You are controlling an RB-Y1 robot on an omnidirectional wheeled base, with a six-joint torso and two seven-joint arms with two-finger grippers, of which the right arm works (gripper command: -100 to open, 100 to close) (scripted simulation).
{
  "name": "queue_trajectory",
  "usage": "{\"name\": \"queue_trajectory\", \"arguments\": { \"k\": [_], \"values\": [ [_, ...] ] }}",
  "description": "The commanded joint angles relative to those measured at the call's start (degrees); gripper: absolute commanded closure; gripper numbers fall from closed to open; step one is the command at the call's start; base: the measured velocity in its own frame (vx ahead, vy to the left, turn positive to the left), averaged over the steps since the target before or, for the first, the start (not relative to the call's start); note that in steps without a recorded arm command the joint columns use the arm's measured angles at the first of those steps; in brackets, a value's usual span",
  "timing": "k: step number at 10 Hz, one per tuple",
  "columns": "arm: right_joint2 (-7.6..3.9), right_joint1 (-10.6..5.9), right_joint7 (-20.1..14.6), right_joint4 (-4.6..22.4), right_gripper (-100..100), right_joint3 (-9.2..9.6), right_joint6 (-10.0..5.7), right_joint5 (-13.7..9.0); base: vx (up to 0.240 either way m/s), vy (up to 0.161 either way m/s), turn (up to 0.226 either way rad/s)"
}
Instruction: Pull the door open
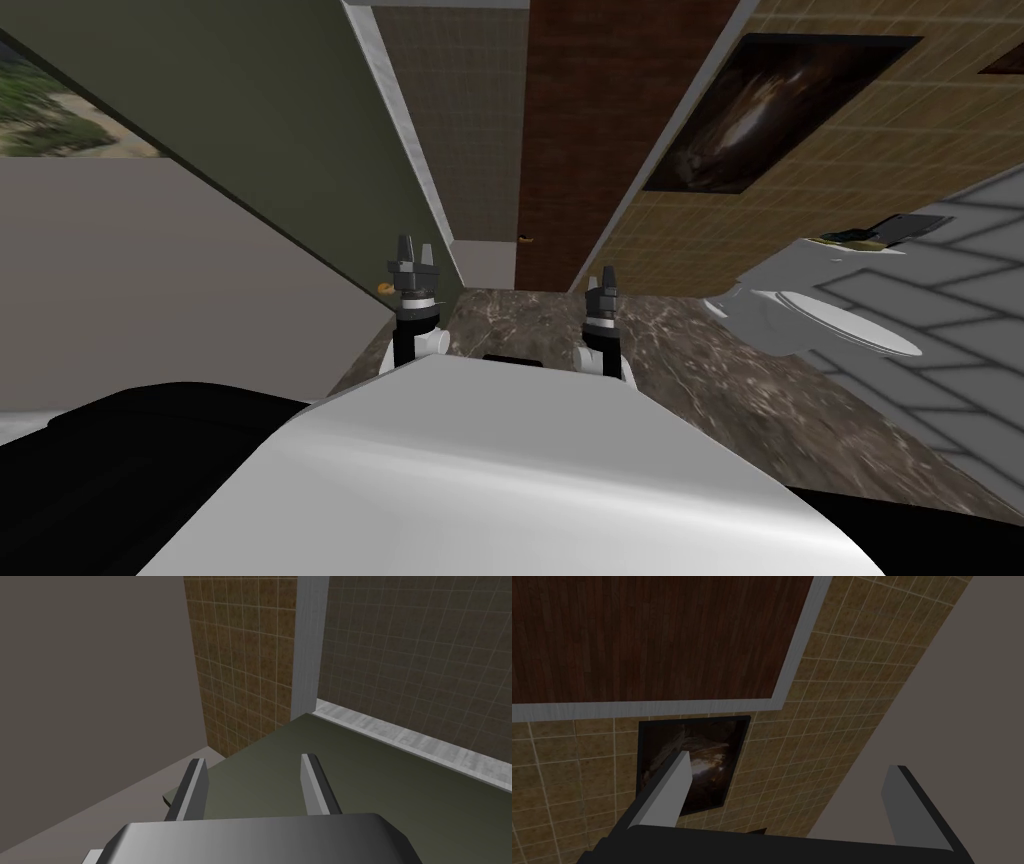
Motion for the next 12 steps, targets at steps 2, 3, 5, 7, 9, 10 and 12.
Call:
{"name": "queue_trajectory", "arguments": {
  "k": [2, 3, 5, 7, 9, 10, 12],
  "values": [
    [-0.76, -0.96, 0.0, 3.3, -100, -0.21, -0.96, -1.2, 0.11, 0.035, 0.066],
    [-0.95, -1.37, 0.0, 4.4, -100, -0.3, -1.24, -1.6, 0.098, 0.021, 0.054],
    [-1.35, -2.19, 0.0, 6.6, -100, -0.49, -1.8, -2.3, 0.082, 0.013, 0.055],
    [-1.75, -3.05, 0.1, 9.0, -100, -0.68, -2.4, -3.1, 0.083, 0.011, 0.065],
    [-2.14, -4.01, 0.1, 11.6, -100, -0.9, -3.05, -3.9, 0.101, 0.023, 0.065],
    [-2.34, -4.48, 0.1, 12.9, -100, -1.01, -3.37, -4.4, 0.101, 0.011, 0.058],
    [-2.73, -5.46, 0.1, 15.6, -100, -1.23, -4.04, -5.2, 0.096, 0.025, 0.062]
  ]
}}
